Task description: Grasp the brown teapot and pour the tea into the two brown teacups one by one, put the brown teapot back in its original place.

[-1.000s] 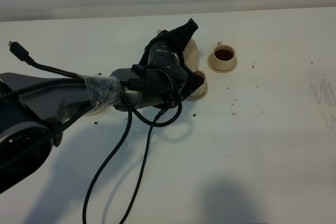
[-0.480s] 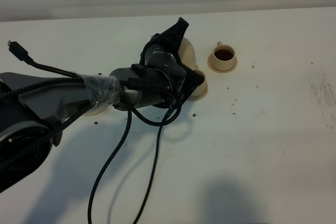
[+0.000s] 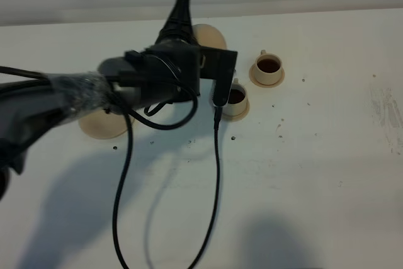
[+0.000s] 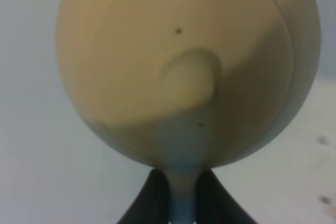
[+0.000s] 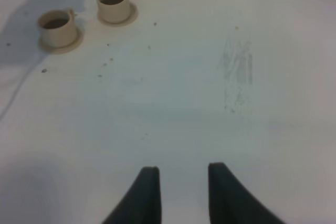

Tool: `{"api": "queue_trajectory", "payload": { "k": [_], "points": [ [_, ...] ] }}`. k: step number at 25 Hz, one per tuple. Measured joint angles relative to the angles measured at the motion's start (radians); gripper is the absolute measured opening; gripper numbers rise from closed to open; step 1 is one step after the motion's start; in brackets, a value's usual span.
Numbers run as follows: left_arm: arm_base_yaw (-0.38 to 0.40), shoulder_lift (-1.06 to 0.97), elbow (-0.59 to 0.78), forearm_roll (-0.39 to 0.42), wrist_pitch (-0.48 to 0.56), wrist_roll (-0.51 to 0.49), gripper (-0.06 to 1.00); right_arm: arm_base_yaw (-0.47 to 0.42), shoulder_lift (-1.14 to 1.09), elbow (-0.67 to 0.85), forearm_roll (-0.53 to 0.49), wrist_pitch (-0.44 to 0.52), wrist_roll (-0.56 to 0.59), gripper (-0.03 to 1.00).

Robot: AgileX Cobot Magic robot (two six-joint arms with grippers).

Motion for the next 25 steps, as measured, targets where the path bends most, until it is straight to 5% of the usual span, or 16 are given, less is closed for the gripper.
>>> {"api": "queue_trajectory", "payload": {
  "k": [11,14,19,25],
  "points": [
    [0.063,-0.105,0.000,-0.758,0.214,0.324,0.09,0.000,0.000,0.000,0.000,0.000,0.000,0.22],
    [0.086,-0.105,0.000,-0.913,0.276,0.377,0.09,0.000,0.000,0.000,0.000,0.000,0.000,0.22],
    [0.101,-0.105,0.000,-1.038,0.313,0.388,0.09,0.000,0.000,0.000,0.000,0.000,0.000,0.22],
    [0.101,-0.057,0.000,-1.056,0.297,0.369,0.09,0.000,0.000,0.000,0.000,0.000,0.000,0.22]
  ]
}}
